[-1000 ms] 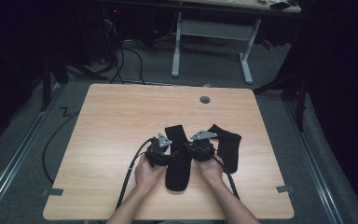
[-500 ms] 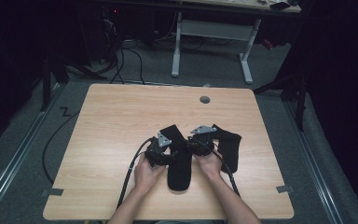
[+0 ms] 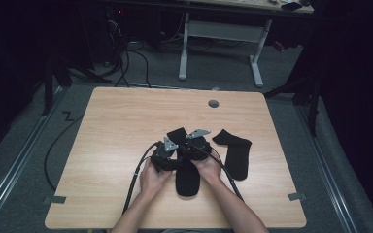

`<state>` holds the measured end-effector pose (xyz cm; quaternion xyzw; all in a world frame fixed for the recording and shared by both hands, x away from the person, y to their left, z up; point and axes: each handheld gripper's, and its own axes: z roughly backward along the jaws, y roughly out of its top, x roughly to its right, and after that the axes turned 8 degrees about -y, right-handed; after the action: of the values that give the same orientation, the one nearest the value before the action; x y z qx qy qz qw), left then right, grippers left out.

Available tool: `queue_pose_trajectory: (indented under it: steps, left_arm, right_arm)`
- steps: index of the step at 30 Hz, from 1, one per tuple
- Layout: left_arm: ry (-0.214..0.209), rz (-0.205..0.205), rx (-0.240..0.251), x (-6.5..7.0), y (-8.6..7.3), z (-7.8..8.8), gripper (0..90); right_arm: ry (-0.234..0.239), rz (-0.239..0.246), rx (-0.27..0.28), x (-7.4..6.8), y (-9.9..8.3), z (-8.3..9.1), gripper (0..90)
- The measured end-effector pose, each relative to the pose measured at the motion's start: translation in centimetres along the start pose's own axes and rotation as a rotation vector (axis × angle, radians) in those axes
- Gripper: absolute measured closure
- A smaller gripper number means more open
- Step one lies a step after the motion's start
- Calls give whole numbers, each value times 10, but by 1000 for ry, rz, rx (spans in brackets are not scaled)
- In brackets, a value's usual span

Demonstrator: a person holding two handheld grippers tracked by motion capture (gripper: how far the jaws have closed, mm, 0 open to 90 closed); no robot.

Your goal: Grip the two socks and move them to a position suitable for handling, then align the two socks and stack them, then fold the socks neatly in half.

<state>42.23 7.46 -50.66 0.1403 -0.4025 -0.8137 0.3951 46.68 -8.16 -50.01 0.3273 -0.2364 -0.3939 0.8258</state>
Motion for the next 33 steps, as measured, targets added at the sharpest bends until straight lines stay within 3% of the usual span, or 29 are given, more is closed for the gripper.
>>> queue_pose_trajectory:
  steps: [2,5,11,15,17,26,31,33]
  left_arm:
    - [6,15,2,-4,1,-1,365]
    - [1,23,6,-5,1,-1,349]
    - [-15,43,22,-7,-2,8,344]
    - [1,49,48,-12,-5,23,351]
    - [10,49,44,-14,-6,25,351]
    - [97,92,30,-40,-23,50,357]
    - [131,139,25,-56,-36,65,357]
    - [139,143,22,-58,-37,66,356]
  right_arm:
    - [-22,-27,4,2,1,-2,557]
    - [-22,-28,8,2,0,0,534]
    - [-14,-28,57,8,-3,20,532]
    - [-10,-40,85,24,-12,45,539]
    - [-13,-41,87,26,-14,48,540]
    - [-95,-96,118,64,-39,78,530]
    - [-162,-130,93,92,-52,91,533]
    - [-166,-137,93,95,-53,93,534]
